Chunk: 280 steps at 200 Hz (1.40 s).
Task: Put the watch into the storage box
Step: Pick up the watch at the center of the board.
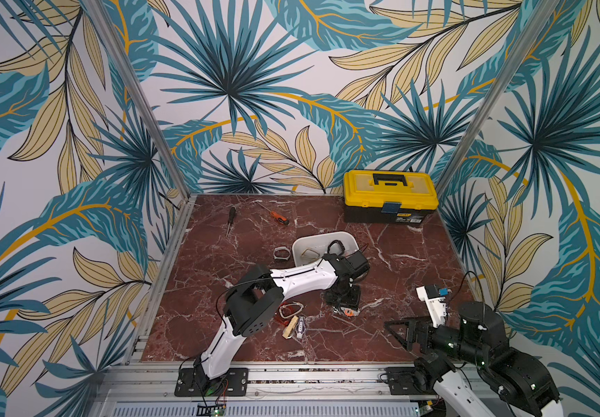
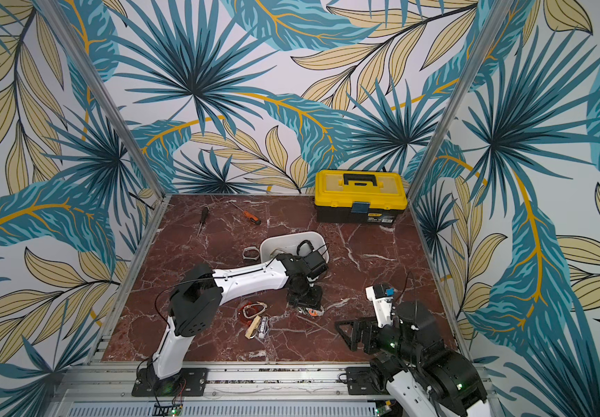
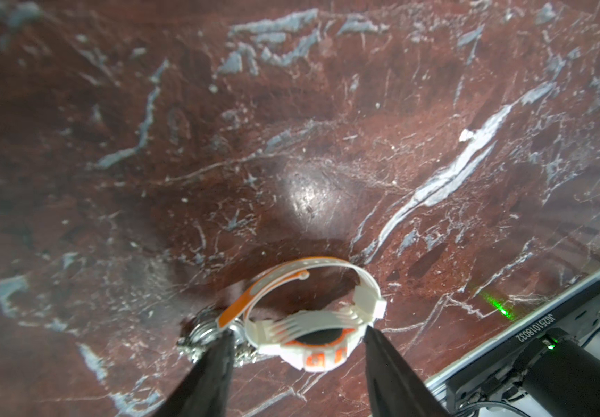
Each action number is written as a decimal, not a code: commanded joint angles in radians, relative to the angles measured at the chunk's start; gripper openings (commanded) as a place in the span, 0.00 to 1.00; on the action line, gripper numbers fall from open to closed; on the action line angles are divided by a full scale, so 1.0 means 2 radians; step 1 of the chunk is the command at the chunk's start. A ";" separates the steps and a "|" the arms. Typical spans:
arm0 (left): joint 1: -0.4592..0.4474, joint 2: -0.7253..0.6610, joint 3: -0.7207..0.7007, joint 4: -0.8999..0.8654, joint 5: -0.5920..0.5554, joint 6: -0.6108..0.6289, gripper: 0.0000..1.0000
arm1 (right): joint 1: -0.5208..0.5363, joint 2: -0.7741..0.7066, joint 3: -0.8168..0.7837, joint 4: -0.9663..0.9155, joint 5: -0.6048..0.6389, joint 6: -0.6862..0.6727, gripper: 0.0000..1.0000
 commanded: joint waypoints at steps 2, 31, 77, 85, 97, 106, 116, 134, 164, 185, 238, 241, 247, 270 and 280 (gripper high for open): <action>-0.002 0.016 0.035 -0.018 0.006 0.016 0.56 | 0.000 -0.010 -0.007 -0.013 -0.001 -0.008 1.00; -0.004 0.029 0.049 -0.029 0.014 0.029 0.48 | 0.000 -0.009 -0.006 -0.012 -0.002 -0.008 1.00; -0.005 0.042 0.071 -0.046 0.013 0.048 0.37 | 0.000 -0.007 -0.008 -0.012 -0.001 -0.008 1.00; -0.005 0.045 0.076 -0.047 0.016 0.051 0.34 | 0.000 -0.008 -0.008 -0.011 0.001 -0.008 1.00; -0.005 0.049 0.085 -0.052 0.015 0.055 0.32 | 0.000 -0.008 -0.008 -0.012 0.002 -0.007 1.00; -0.005 0.052 0.089 -0.056 0.013 0.059 0.27 | 0.000 -0.008 -0.008 -0.012 0.004 -0.007 1.00; -0.005 0.053 0.093 -0.059 0.013 0.061 0.23 | 0.000 -0.008 -0.008 -0.012 0.005 -0.006 1.00; -0.005 0.053 0.094 -0.059 0.015 0.065 0.23 | 0.000 -0.008 -0.008 -0.013 0.006 -0.006 1.00; -0.006 0.053 0.094 -0.072 0.009 0.071 0.27 | 0.000 -0.008 -0.007 -0.013 0.009 -0.005 1.00; -0.010 0.038 0.095 -0.082 -0.018 0.072 0.39 | 0.000 -0.008 -0.007 -0.013 0.010 -0.005 1.00; -0.026 0.013 0.092 -0.095 -0.054 0.058 0.62 | 0.000 -0.009 -0.007 -0.015 0.010 -0.006 1.00; -0.027 0.013 0.091 -0.094 -0.055 0.057 0.62 | 0.000 -0.010 -0.007 -0.014 0.010 -0.006 1.00; -0.028 0.011 0.088 -0.093 -0.057 0.055 0.62 | 0.000 -0.009 -0.008 -0.014 0.010 -0.006 1.00; -0.031 0.012 0.084 -0.088 -0.058 0.051 0.62 | 0.001 -0.010 -0.008 -0.014 0.010 -0.007 1.00; -0.032 0.016 0.087 -0.087 -0.054 0.051 0.61 | 0.000 -0.010 -0.008 -0.014 0.010 -0.007 1.00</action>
